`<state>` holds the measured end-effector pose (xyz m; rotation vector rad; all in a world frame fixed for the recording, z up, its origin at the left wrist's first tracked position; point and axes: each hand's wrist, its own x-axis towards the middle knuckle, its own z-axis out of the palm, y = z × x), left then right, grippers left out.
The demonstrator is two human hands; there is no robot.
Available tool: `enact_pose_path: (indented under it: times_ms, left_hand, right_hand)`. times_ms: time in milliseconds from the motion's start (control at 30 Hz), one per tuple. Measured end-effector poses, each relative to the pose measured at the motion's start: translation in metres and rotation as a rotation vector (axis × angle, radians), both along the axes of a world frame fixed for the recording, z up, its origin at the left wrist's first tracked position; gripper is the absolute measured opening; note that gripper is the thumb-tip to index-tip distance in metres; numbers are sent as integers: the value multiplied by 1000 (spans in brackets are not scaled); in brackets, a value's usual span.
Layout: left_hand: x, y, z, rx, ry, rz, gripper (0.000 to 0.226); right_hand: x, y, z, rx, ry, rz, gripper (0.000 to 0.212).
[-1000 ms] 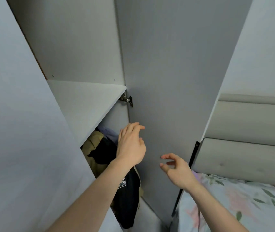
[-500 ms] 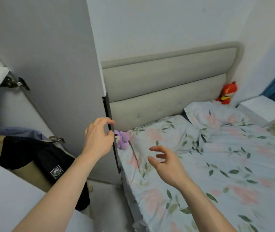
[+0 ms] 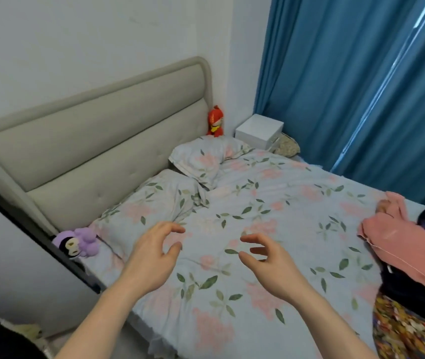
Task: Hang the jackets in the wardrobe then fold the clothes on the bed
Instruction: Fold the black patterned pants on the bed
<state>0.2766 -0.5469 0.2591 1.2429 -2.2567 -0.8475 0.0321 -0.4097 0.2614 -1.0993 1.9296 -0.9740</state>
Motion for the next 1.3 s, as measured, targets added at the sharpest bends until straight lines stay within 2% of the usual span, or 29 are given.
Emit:
enact_pose_path:
  times_ms: [133,367,600,733,1000,1300]
  left_hand:
    - [-52,22,7,0,-21,-174,24]
    - [-121,42,-2,31,-44,-454,26]
    - [-172,109,-18,92,-85,-642,26]
    - [-209,147,-13,42,-130,-770,26]
    - [-305,265,-12,-11,-151,-831,29]
    - [-368,427,-38,72,-281,-780,28]
  right_hand:
    - [-36,53,8,-12,2,-162,25]
    - [-53,139,6,18,11,-431,24]
    - [-60,229,3,42,7,-638,26]
    - [-77,285,8,23,-1,-758,27]
    - [-132,424,-1,-6,-41,-844,25]
    - [-229,588,-22,82,10,-773,32]
